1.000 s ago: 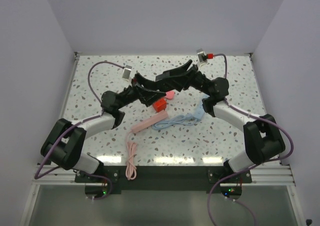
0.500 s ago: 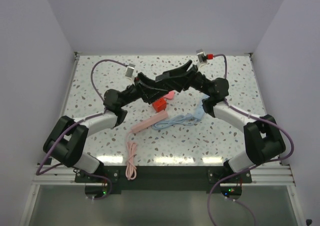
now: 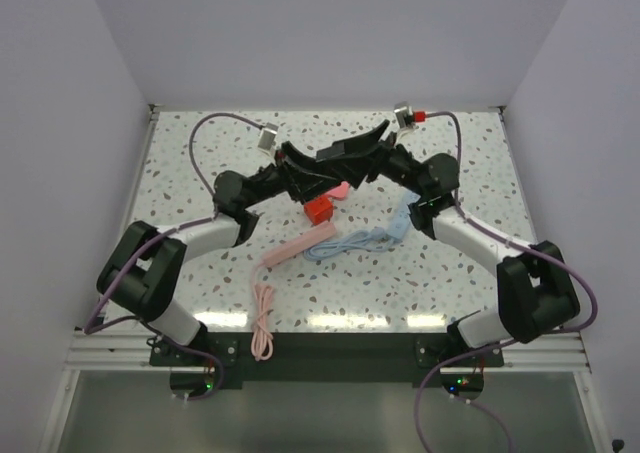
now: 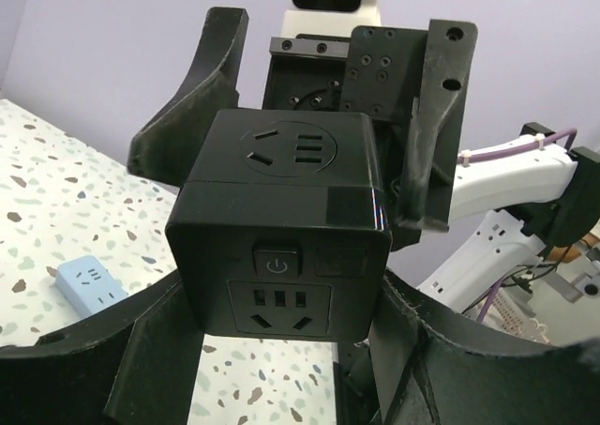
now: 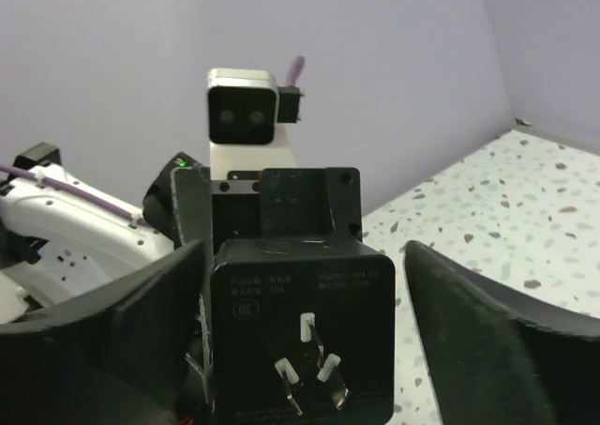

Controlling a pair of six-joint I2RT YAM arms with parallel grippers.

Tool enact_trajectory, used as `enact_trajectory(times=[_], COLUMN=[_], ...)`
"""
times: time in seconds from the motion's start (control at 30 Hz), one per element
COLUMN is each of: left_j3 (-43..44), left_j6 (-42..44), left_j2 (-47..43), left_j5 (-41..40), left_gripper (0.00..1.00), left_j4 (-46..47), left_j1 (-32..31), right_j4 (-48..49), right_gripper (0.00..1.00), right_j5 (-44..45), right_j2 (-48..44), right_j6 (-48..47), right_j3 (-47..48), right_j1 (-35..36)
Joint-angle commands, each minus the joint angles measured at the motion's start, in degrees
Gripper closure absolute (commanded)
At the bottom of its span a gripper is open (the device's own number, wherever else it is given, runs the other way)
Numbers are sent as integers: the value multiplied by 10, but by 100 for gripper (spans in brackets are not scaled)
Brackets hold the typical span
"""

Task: Insert the plug

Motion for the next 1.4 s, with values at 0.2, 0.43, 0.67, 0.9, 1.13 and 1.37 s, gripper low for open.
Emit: enact_trajectory(times=[0.2,0.43,0.67,0.9,1.13,1.37], left_j3=[20,57,129,230,234,232], left_j6=[63,177,403,617,656,674], left_j2=[19,31,-2,23,28,34], left_j5=[27,57,33,10,-36,-44], left_gripper=[100,100,100,100,100,100], left_j4=[143,8,-300,-511,-547,-558], left_j1=[67,85,84,72,63,52], right_j4=[-188,-417,-608,-678,-679,-651], right_gripper=[1,1,2,1,1,1], right_j5=[101,277,521,535,534,490], right_j2=[-115,-192,-197,-128,-54,26], right_j6=[-161,-222,-220,-193,-177,-172], right_j3=[-42,-40,-41,-27,-22,-11], right_j1=[-38,-59,-60,-96,-109,-128])
